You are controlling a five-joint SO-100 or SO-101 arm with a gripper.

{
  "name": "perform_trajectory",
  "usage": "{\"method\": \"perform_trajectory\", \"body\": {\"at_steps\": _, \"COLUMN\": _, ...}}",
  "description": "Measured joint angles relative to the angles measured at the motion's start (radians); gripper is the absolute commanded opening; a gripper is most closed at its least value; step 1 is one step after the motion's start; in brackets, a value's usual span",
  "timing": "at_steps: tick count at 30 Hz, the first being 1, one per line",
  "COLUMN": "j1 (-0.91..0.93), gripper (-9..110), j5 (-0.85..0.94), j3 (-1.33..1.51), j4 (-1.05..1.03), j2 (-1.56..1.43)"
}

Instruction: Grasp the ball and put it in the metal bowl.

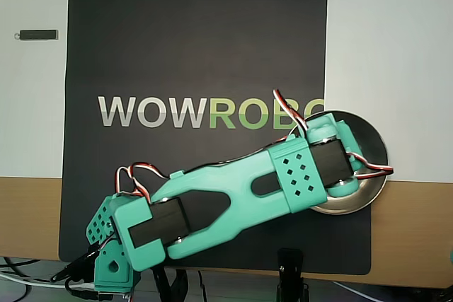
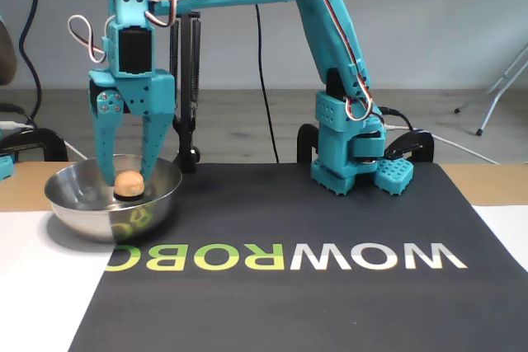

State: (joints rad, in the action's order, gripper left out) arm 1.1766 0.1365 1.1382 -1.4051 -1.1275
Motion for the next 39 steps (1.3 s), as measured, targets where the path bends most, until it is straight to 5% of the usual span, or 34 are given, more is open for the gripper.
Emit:
{"method": "perform_trajectory", "body": {"at_steps": 4, "j1": 0.012, "gripper": 30, "j5": -0.012, "j3": 0.0, "j4": 0.0, "j2": 0.0}}
{"method": "perform_trajectory", "body": {"at_steps": 10, "j1": 0.009, "gripper": 46, "j5": -0.002, "j3": 0.0, "j4": 0.0, "j2": 0.0}}
{"method": "perform_trajectory", "body": {"at_steps": 39, "j1": 0.021, "gripper": 46, "j5": -0.002, "j3": 0.0, "j4": 0.0, "j2": 0.0}}
